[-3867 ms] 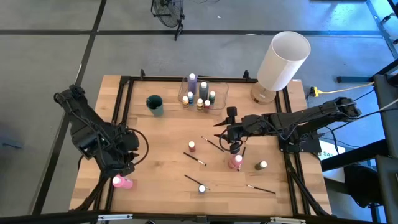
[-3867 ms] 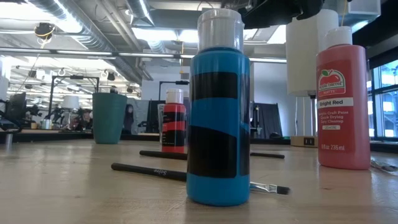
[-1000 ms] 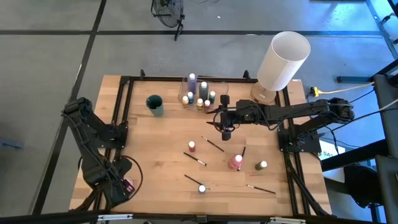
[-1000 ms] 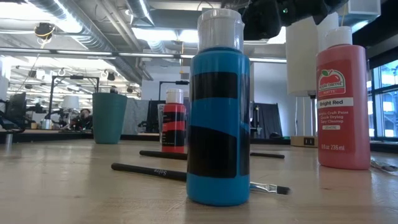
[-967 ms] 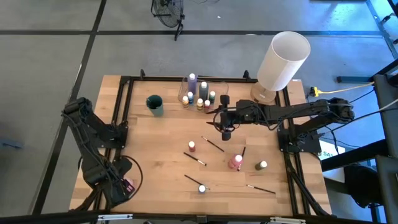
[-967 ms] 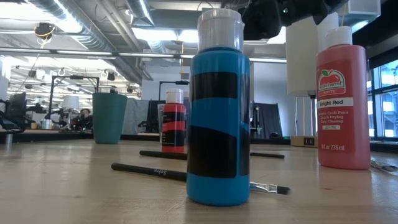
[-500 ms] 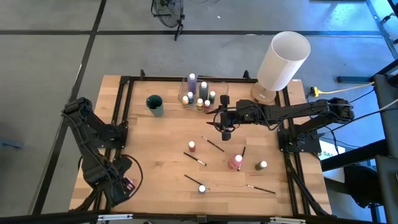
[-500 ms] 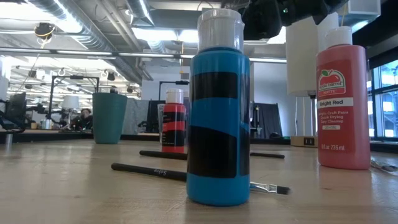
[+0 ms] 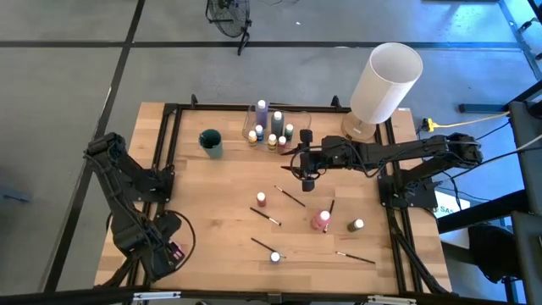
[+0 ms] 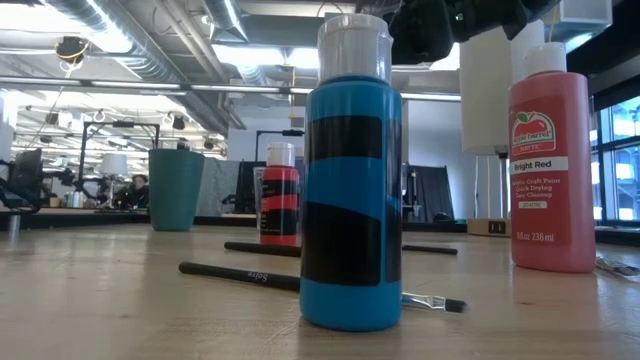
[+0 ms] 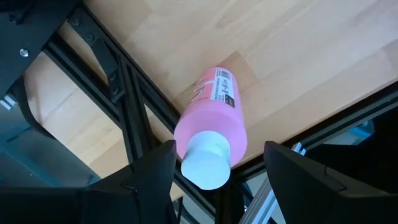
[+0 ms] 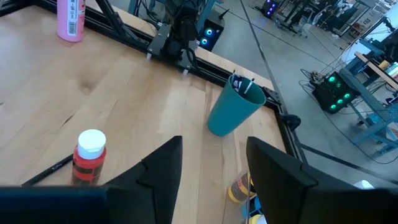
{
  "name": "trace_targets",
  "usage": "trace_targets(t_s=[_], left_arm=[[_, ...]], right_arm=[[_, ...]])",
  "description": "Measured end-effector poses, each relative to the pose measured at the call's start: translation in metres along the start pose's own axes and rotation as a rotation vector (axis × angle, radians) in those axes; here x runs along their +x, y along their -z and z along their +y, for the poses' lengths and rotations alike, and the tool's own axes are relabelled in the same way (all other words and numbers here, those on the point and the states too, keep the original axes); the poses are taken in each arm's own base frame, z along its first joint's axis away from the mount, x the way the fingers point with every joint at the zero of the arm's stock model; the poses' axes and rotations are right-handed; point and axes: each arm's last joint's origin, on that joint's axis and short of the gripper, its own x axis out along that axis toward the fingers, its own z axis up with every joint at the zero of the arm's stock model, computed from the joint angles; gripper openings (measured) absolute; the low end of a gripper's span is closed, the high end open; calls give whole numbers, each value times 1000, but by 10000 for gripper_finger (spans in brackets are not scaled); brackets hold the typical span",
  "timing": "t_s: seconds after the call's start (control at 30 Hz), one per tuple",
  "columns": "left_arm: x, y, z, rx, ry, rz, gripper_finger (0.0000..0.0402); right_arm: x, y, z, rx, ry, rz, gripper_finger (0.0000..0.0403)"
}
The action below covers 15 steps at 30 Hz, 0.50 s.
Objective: Pick & Place Paint Supplies
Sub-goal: Put the pink paint bottle into the transparent bin
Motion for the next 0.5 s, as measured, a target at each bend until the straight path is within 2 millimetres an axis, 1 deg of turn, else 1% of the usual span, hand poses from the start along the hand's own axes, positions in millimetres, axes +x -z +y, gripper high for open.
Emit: trace_targets(t_s=[0.17,0.3,0.5], left_arm=[[0,-1,2,-15,-17,-7,243],[0,-3,9,-112,-101,-23,246],[0,-1,8,-94,-104,17,246]], right_arm=[[0,0,0,0,0,0,181],[0,0,0,0,0,0,181],[0,0,0,0,0,1,181]])
